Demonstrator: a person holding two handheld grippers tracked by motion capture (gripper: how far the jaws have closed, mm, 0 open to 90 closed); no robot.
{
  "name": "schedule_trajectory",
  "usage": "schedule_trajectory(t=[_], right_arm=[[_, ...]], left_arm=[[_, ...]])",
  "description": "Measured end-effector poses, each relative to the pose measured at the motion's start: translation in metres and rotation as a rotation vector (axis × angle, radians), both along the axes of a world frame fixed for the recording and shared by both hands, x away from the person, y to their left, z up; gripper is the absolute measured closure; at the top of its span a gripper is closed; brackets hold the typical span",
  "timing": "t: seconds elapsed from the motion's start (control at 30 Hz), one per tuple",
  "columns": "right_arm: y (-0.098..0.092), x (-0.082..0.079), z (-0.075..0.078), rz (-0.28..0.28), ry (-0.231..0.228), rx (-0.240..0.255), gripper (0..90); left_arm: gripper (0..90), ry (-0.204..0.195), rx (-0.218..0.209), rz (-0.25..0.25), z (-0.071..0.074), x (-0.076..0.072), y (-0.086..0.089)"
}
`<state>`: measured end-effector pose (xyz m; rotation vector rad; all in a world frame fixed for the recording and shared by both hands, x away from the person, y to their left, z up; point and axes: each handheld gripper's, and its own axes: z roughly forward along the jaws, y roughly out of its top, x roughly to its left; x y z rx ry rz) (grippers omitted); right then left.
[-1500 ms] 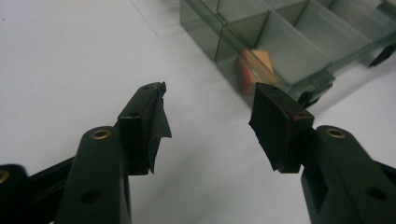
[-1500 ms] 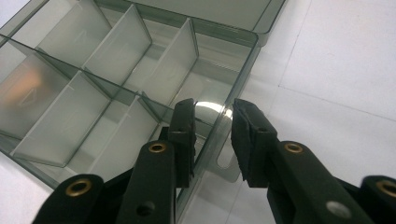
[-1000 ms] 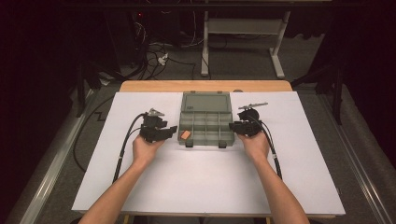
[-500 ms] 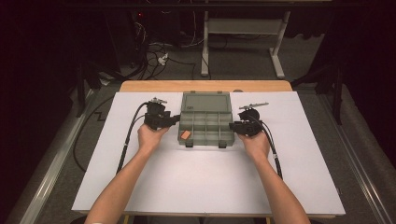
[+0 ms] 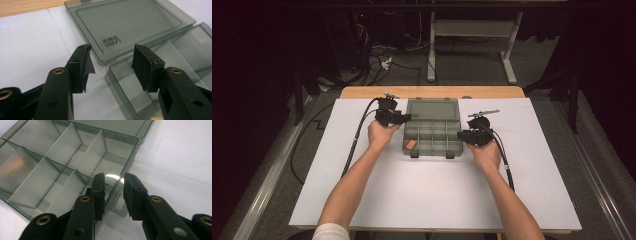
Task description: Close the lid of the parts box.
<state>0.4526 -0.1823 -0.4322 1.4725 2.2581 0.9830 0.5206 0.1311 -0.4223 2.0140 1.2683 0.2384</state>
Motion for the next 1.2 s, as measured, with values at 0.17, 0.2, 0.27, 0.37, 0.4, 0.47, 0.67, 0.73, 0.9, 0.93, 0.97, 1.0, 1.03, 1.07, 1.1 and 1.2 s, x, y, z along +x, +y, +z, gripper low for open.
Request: schedule_trajectory(t=[0.17, 0.2, 0.27, 0.37, 0.4, 0.47, 0.67, 0.73, 0.9, 0.93, 0.97, 1.0, 1.03, 1.07, 1.1, 1.2], right_arm=[[-0.001, 0.0, 0.0, 0.002, 0.002, 0.006, 71.3], [-0.001, 0.001, 0.0, 0.002, 0.003, 0.01, 71.5], [-0.002, 0.0, -0.001, 0.002, 0.004, 0.015, 71.6], [-0.002, 0.0, 0.0, 0.002, 0.004, 0.012, 71.6], [-0.002, 0.0, 0.0, 0.002, 0.003, 0.012, 71.6], [-0.001, 0.0, 0.0, 0.0, 0.003, 0.011, 71.6], [-0.002, 0.0, 0.0, 0.002, 0.003, 0.01, 71.6], [-0.001, 0.001, 0.0, 0.003, 0.003, 0.01, 71.6], [-0.001, 0.001, 0.0, 0.004, 0.004, 0.008, 71.6], [-0.001, 0.0, 0.0, 0.004, 0.004, 0.007, 71.6], [-0.001, 0.0, 0.0, 0.004, 0.005, 0.007, 71.6], [-0.001, 0.001, 0.0, 0.004, 0.005, 0.007, 71.6], [-0.001, 0.001, 0.0, 0.004, 0.006, 0.008, 71.6], [-0.001, 0.001, 0.0, 0.004, 0.006, 0.008, 71.6], [-0.001, 0.001, 0.0, 0.003, 0.006, 0.009, 71.6], [-0.002, 0.001, 0.0, 0.003, 0.007, 0.01, 71.6]], left_arm=[[48.3, 0.05, 0.045, 0.008, 0.003, 0.019, -0.003], [48.2, 0.057, 0.05, 0.013, 0.005, 0.022, -0.003], [48.3, 0.07, 0.043, 0.022, 0.005, 0.027, -0.003], [48.0, 0.092, 0.026, 0.035, 0.002, 0.031, -0.004], [48.0, 0.101, 0.023, 0.035, 0.0, 0.032, -0.004], [47.9, 0.121, 0.011, 0.044, -0.004, 0.034, -0.004], [48.4, 0.166, -0.06, 0.06, -0.014, 0.041, -0.002], [48.6, 0.182, -0.078, 0.058, -0.016, 0.042, -0.001], [49.9, 0.215, -0.107, 0.042, -0.023, 0.044, -0.001], [50.1, 0.221, -0.113, 0.037, -0.024, 0.044, -0.002], [50.3, 0.225, -0.121, 0.034, -0.025, 0.045, -0.003], [49.9, 0.224, -0.12, 0.037, -0.026, 0.045, -0.003], [49.8, 0.228, -0.121, 0.038, -0.027, 0.045, -0.003], [49.8, 0.232, -0.13, 0.039, -0.028, 0.045, -0.003], [49.6, 0.236, -0.141, 0.04, -0.029, 0.046, -0.002], [48.8, 0.247, -0.168, 0.039, -0.031, 0.046, 0.0]])
